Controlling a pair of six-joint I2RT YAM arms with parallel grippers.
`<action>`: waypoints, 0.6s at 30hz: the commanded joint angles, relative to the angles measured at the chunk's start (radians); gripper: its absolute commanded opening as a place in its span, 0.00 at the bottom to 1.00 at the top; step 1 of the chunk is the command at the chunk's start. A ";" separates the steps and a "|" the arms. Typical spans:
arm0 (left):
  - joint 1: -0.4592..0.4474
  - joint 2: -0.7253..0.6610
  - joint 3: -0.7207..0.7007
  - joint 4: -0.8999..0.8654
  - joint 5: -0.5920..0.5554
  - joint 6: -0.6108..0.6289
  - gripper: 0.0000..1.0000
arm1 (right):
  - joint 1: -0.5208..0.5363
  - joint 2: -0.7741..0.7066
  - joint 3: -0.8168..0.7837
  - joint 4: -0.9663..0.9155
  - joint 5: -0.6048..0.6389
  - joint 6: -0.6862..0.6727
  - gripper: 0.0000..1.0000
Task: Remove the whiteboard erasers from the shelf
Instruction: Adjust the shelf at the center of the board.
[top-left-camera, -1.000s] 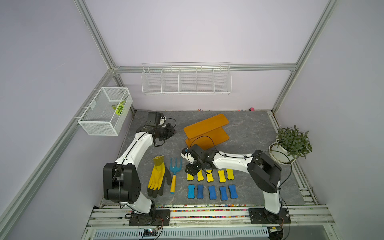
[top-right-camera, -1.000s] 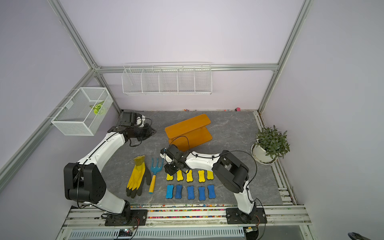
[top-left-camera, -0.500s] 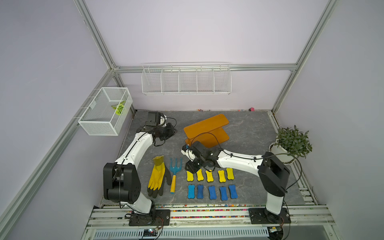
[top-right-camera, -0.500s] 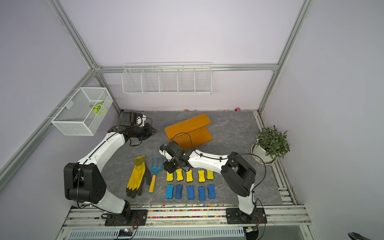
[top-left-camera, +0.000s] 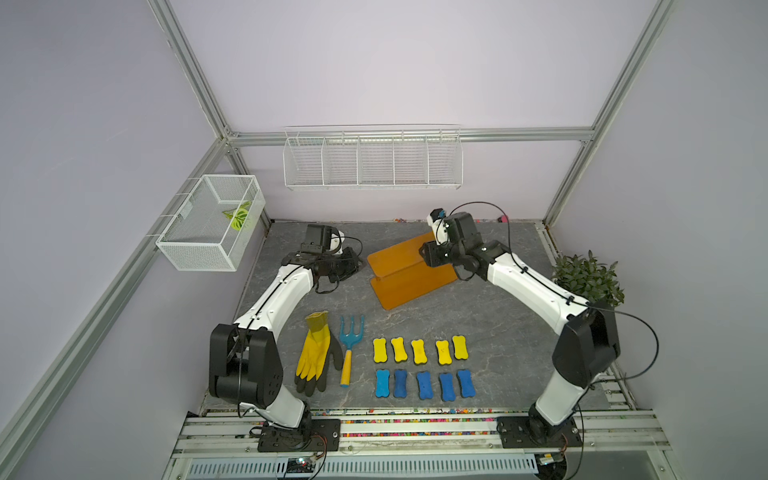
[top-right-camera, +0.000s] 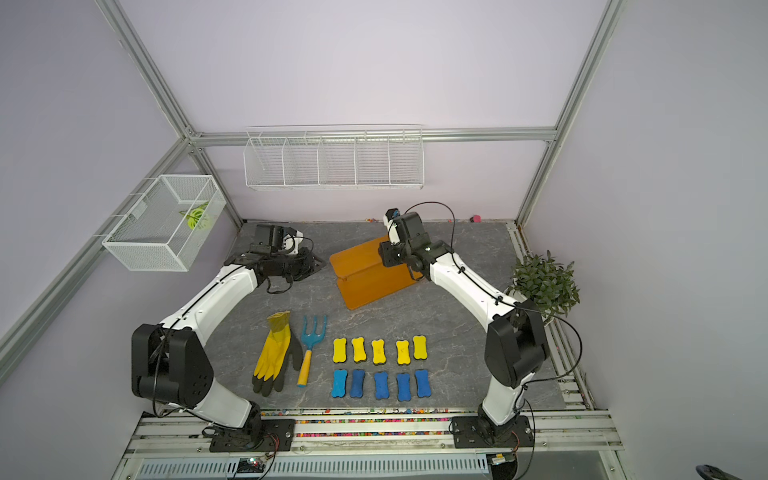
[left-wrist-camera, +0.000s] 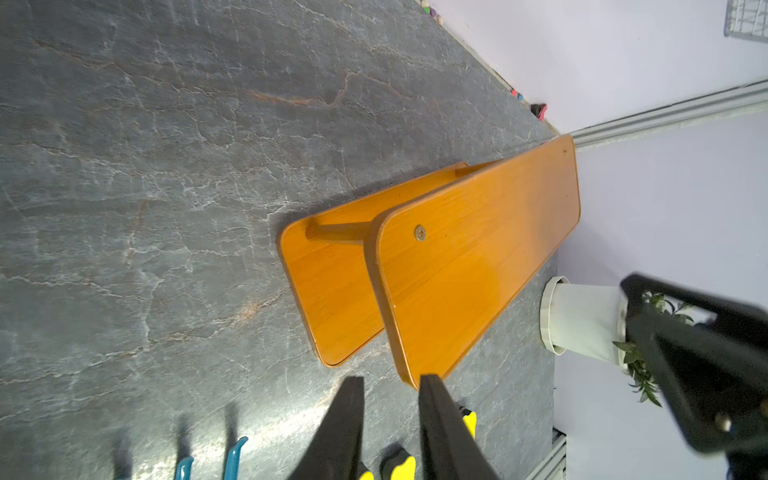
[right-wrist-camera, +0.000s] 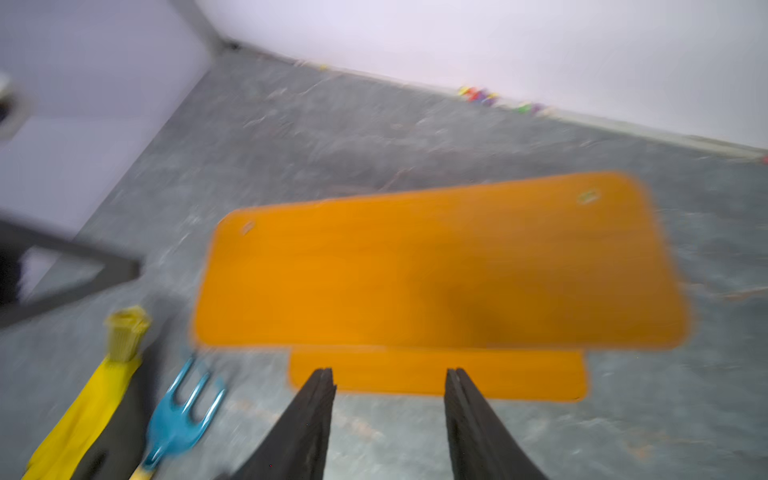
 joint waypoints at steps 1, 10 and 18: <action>-0.022 0.042 0.008 -0.013 -0.001 -0.007 0.27 | -0.057 0.079 0.073 -0.067 -0.026 -0.018 0.52; -0.027 0.082 0.020 -0.018 0.007 -0.014 0.28 | -0.176 0.205 0.197 -0.126 -0.038 -0.049 0.68; -0.037 0.131 0.057 -0.007 0.035 -0.015 0.32 | -0.197 0.247 0.213 -0.113 -0.104 -0.050 0.69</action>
